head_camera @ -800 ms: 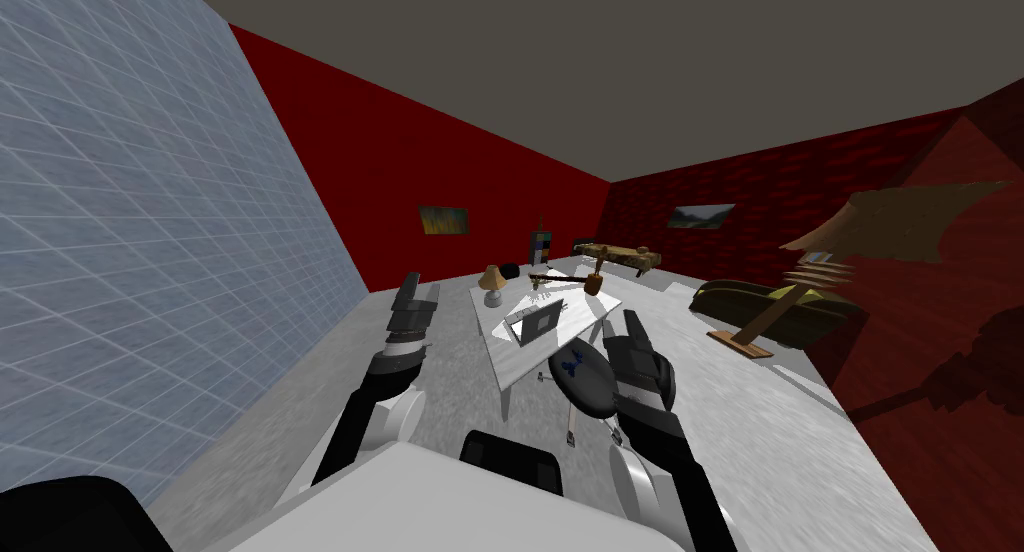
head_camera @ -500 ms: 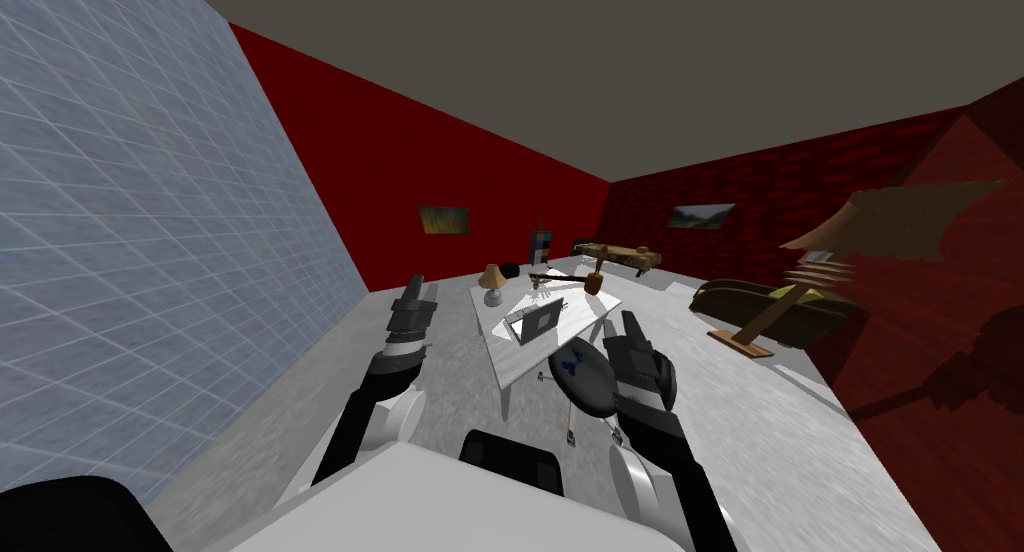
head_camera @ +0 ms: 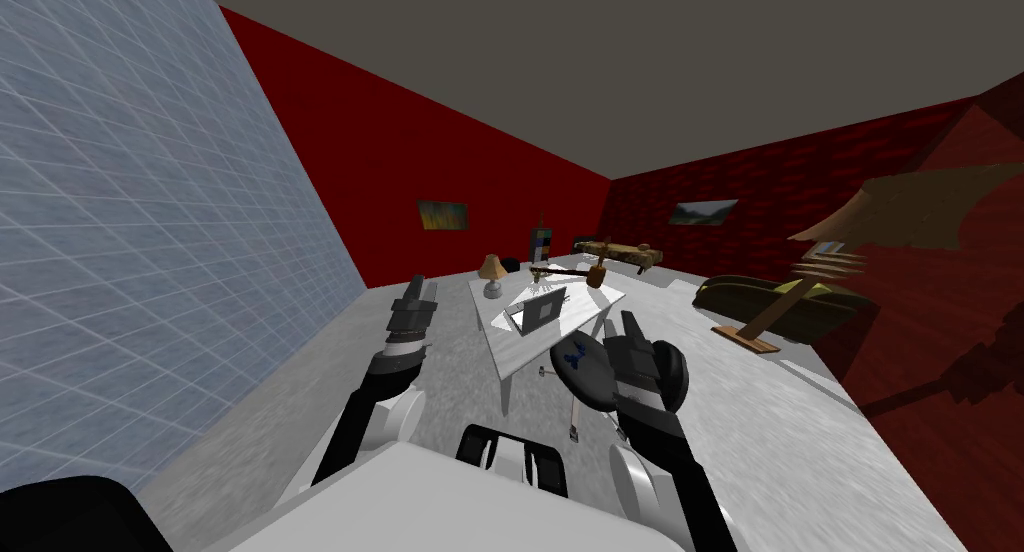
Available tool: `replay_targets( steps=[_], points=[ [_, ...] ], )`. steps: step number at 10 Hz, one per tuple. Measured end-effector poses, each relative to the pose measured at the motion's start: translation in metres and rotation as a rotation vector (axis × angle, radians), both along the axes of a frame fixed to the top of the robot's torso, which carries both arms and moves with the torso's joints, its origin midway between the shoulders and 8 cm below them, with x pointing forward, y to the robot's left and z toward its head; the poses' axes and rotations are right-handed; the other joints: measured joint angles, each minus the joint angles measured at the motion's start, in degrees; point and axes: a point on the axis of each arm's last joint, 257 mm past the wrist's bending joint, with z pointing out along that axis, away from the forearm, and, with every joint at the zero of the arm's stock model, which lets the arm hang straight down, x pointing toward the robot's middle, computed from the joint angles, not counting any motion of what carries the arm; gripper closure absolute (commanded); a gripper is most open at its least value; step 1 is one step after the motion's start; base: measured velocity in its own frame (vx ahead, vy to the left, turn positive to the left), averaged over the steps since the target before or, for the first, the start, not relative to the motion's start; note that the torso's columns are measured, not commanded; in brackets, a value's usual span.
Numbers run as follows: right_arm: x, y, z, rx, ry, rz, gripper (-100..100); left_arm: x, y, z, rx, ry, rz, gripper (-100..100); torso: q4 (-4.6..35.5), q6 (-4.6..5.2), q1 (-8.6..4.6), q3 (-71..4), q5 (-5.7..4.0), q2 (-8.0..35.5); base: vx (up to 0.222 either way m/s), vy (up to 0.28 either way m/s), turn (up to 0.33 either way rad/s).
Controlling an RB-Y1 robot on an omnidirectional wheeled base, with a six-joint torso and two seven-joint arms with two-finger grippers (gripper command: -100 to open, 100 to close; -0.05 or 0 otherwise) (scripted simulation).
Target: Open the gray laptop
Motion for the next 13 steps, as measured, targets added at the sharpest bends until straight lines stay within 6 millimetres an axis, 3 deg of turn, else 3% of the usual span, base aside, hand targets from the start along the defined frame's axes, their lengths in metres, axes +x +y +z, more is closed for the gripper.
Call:
replay_targets(
  steps=[1,2,4,13],
  points=[
    [0.0,0.0,0.0,0.0,0.0,0.0,0,0.0,0.0,0.0,0.0,0.0,0.0,0,4.23,0.0,0.0,-8.46,0.0,4.23,0.0,0.0,0.0],
    [0.0,0.0,0.0,0.0,0.0,0.0,-100,0.0,0.0,0.0,0.0,0.0,0.0,0,8.46,0.0,0.0,-16.92,0.0,8.46,-0.002,0.015,0.004],
    [0.001,0.003,-0.002,-0.057,0.009,0.005,-100,0.0,0.0,0.0,0.0,0.001,0.0,0,10.92,0.0,0.08,-21.96,0.03,10.97,-0.021,0.039,0.005],
    [0.008,0.011,-0.006,-0.547,0.017,-0.074,-100,0.0,0.0,0.0,0.0,0.001,0.0,0,11.15,0.0,0.01,-22.27,0.0,11.18,-0.058,0.085,0.013]
  ],
)
